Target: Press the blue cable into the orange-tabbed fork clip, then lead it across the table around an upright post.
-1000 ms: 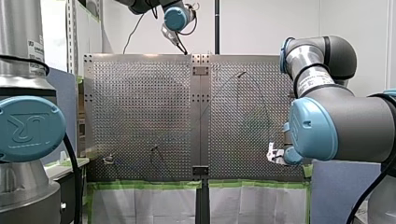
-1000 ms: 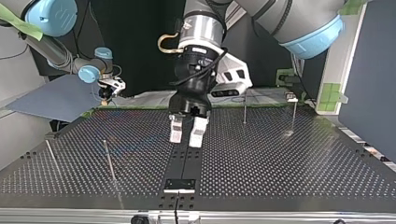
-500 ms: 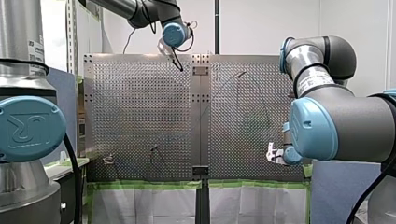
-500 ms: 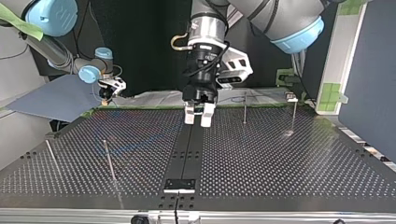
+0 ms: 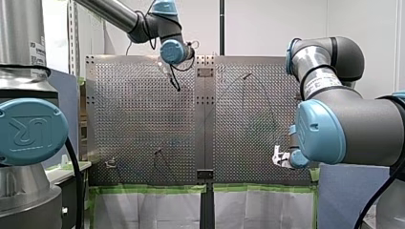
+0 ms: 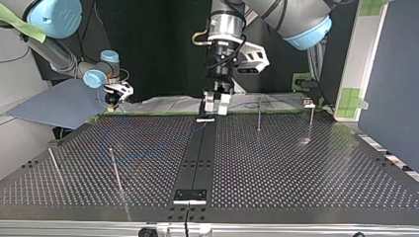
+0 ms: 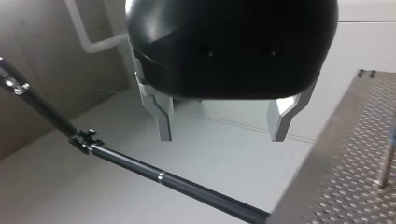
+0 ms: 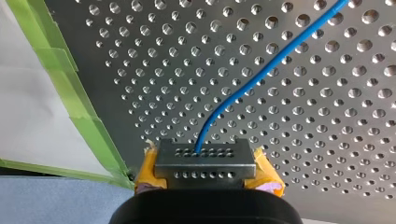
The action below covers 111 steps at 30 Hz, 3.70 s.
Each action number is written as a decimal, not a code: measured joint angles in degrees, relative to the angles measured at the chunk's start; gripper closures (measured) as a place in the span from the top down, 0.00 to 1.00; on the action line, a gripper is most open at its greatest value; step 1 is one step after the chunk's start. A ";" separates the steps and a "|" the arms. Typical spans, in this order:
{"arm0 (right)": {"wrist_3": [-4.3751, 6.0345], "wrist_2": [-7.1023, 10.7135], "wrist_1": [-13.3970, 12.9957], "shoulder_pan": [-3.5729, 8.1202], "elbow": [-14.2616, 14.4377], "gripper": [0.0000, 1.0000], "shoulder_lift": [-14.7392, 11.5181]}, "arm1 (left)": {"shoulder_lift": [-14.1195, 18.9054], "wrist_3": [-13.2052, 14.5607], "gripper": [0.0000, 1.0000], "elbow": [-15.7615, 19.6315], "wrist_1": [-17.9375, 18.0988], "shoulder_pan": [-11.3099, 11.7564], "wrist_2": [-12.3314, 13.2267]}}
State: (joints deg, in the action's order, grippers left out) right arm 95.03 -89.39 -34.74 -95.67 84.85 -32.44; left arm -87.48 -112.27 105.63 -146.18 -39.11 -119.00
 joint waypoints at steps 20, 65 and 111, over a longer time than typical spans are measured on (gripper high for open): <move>0.00 0.00 0.01 -0.01 -0.05 0.00 -0.04 | -0.45 0.45 0.98 11.32 0.22 0.03 -0.01; -0.59 4.23 -1.63 -0.57 -0.03 0.00 -1.71 | -6.58 3.39 0.98 27.96 5.92 0.80 2.89; 0.18 4.31 -1.40 -1.50 0.01 0.00 -1.72 | -16.70 4.61 0.98 31.11 20.31 1.56 8.74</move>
State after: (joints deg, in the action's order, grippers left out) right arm 95.20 -85.08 -36.14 -97.17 84.86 -34.16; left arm -104.18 -107.66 136.74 -125.88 -37.55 -110.25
